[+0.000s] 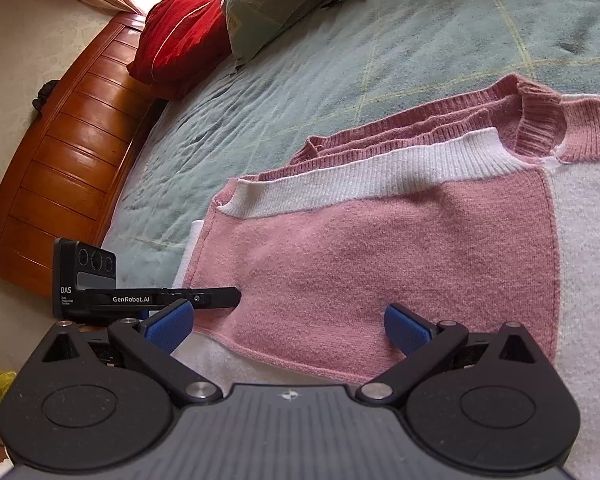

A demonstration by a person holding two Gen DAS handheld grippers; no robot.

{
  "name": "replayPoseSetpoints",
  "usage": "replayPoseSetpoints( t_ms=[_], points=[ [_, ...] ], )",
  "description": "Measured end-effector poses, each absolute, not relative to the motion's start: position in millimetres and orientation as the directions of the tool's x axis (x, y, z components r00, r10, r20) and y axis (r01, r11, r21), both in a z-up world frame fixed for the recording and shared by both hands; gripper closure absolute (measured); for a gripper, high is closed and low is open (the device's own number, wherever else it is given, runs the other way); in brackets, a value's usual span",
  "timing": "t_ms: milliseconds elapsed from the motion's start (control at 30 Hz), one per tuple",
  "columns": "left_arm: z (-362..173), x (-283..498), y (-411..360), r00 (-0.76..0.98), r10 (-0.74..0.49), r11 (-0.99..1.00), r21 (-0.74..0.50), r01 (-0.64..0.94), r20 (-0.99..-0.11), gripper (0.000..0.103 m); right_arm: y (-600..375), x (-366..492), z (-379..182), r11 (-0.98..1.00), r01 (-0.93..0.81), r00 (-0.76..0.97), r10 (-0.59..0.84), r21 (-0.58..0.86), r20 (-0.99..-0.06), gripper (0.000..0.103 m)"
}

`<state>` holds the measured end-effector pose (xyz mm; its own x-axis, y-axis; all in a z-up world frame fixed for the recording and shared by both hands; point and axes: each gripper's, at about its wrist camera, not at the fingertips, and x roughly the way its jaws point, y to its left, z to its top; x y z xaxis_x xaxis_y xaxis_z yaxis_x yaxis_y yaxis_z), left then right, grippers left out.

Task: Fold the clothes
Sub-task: 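Lift the gripped side edge with the left gripper and fold it over the sweater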

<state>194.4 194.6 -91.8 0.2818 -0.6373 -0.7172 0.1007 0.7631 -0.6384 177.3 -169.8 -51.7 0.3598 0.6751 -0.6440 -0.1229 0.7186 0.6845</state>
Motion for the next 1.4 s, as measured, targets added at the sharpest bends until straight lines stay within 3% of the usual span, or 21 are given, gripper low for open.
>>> replayPoseSetpoints(
  t_ms=[367, 800, 1300, 1400],
  points=[
    [-30, 174, 156, 0.36, -0.583, 0.811, -0.546, 0.207, -0.729, 0.082, -206, 158, -28, 0.697, -0.186, 0.414, 0.695, 0.692, -0.588, 0.0],
    [33, 154, 86, 0.406, -0.604, 0.796, -0.535, 0.282, -0.686, 0.083, -269, 121, -15, 0.7, -0.198, 0.486, 0.678, 0.687, -0.551, 0.0],
    [25, 176, -27, 0.302, -0.562, 0.822, -0.478, 0.311, -0.77, 0.083, -328, 91, -30, 0.674, -0.149, 0.54, 0.669, 0.724, -0.511, 0.0],
    [14, 179, -42, 0.273, -0.55, 0.828, -0.472, 0.302, -0.789, 0.083, -332, 88, -40, 0.586, -0.189, 0.49, 0.751, 0.788, -0.442, 0.0]
  ],
)
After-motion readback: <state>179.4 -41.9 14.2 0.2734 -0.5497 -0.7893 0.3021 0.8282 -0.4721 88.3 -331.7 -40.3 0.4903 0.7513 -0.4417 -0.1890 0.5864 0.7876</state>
